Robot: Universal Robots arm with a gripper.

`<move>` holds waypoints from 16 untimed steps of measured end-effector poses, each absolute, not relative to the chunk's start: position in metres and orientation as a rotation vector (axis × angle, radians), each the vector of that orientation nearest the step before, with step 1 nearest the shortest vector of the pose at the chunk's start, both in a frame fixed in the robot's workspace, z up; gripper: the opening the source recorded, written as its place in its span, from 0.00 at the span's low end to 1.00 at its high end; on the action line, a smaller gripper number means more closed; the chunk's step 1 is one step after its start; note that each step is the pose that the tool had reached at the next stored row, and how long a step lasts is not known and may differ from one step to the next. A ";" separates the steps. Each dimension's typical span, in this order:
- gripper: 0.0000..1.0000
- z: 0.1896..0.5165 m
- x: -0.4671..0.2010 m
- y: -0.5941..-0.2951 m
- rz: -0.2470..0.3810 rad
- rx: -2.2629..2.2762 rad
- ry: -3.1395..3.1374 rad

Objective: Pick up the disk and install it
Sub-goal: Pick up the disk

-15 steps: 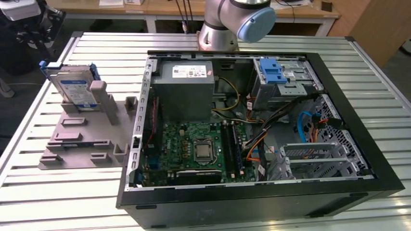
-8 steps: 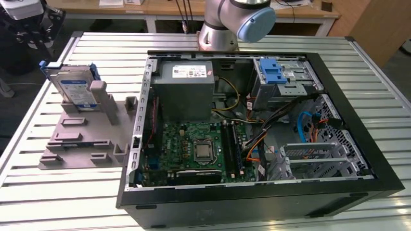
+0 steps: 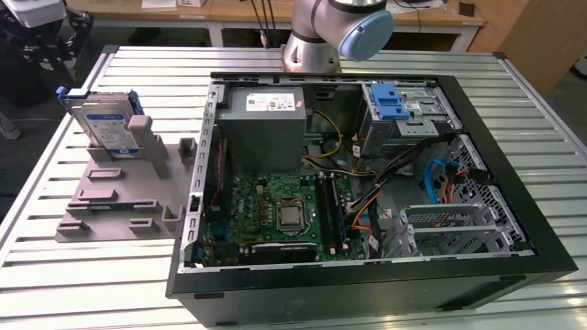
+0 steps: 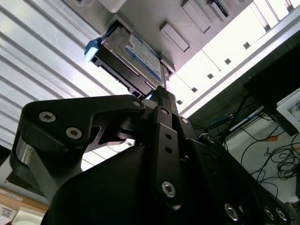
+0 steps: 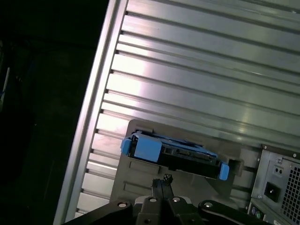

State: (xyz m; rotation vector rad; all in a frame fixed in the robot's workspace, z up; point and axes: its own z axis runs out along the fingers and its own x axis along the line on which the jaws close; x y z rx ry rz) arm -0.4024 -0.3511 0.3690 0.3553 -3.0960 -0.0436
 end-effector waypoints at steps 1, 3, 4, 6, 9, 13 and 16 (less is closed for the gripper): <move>0.11 0.369 -0.402 -0.351 -0.043 0.366 -3.095; 0.11 0.369 -0.402 -0.351 -0.043 0.389 -3.092; 0.11 0.369 -0.402 -0.351 -0.043 0.399 -3.090; 0.11 0.369 -0.402 -0.351 -0.043 0.420 -3.087; 0.11 0.369 -0.402 -0.351 -0.042 0.453 -3.082; 0.11 0.369 -0.402 -0.351 -0.042 0.497 -3.075; 0.11 0.369 -0.402 -0.351 -0.041 0.529 -3.070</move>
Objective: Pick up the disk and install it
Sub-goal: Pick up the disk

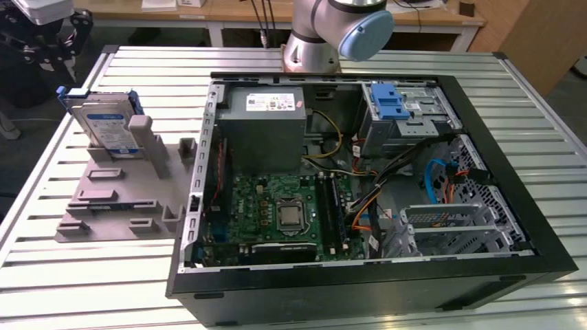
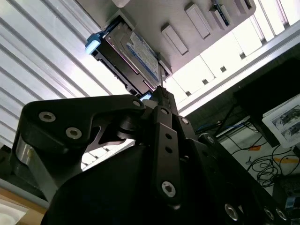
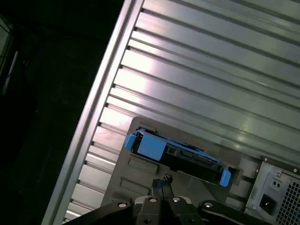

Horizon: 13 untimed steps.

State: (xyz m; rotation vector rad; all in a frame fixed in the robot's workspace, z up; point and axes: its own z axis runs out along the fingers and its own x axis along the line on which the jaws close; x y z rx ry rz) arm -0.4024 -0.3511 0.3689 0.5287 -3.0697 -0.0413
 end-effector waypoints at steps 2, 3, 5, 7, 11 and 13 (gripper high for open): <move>0.11 0.369 -0.402 -0.351 -0.041 0.550 -3.066; 0.11 0.369 -0.402 -0.351 -0.041 0.561 -3.064; 0.11 0.369 -0.402 -0.351 -0.041 0.585 -3.059; 0.11 0.369 -0.402 -0.351 -0.040 0.608 -3.054; 0.11 0.369 -0.402 -0.351 -0.040 0.653 -3.044; 0.11 0.369 -0.402 -0.351 -0.039 0.679 -3.039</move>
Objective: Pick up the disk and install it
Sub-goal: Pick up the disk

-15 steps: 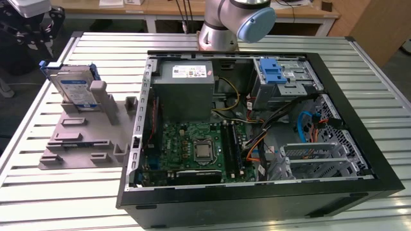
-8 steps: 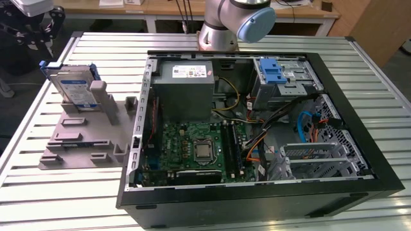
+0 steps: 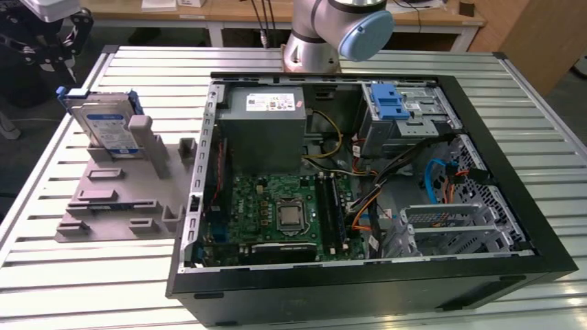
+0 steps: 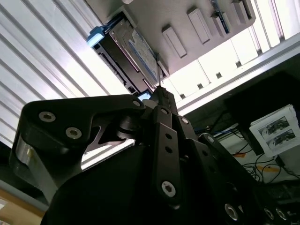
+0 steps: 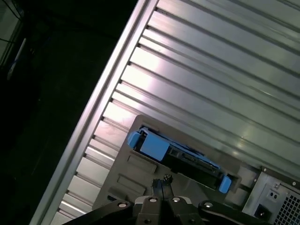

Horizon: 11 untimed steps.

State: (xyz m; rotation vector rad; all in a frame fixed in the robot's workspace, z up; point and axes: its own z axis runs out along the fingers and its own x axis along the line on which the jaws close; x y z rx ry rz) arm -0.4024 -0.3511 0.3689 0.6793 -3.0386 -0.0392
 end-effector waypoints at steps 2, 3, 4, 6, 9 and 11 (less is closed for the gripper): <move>0.11 0.369 -0.402 -0.351 -0.039 0.711 -3.031; 0.11 0.369 -0.402 -0.351 -0.039 0.727 -3.027; 0.11 0.369 -0.402 -0.351 -0.038 0.743 -3.023; 0.11 0.369 -0.402 -0.351 -0.038 0.778 -3.015; 0.11 0.369 -0.402 -0.351 -0.038 0.837 -2.999; 0.11 0.368 -0.402 -0.351 -0.038 0.876 -2.988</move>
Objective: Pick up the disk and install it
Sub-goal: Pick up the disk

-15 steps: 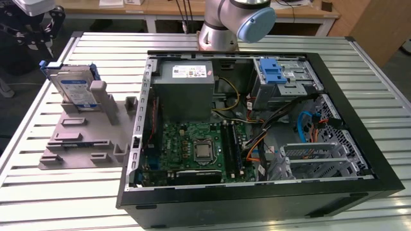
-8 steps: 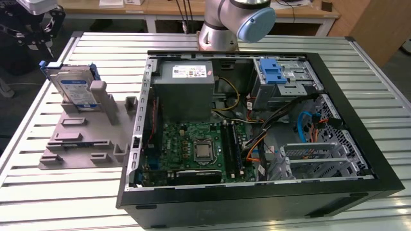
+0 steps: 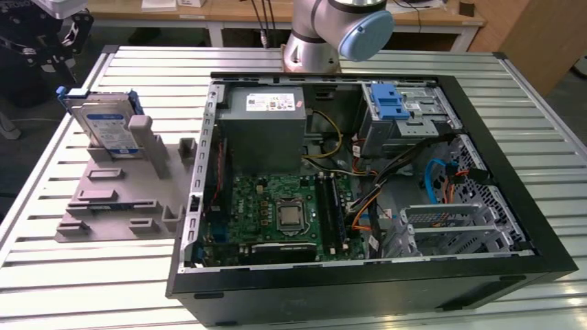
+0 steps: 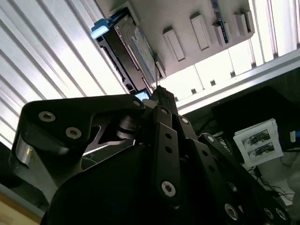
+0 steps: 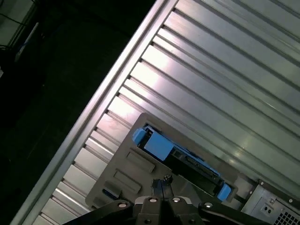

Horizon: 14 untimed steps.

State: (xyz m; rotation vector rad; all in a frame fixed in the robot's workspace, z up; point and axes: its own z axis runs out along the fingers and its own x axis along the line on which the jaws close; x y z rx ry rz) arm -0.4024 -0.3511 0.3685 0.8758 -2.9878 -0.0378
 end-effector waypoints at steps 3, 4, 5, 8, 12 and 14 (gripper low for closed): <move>0.11 0.368 -0.402 -0.351 -0.037 0.929 -2.972; 0.11 0.368 -0.402 -0.351 -0.037 0.945 -2.967; 0.11 0.368 -0.402 -0.351 -0.037 0.958 -2.963; 0.11 0.368 -0.402 -0.351 -0.036 0.994 -2.951; 0.11 0.368 -0.402 -0.351 -0.036 1.045 -2.933; 0.11 0.368 -0.402 -0.351 -0.035 1.072 -2.923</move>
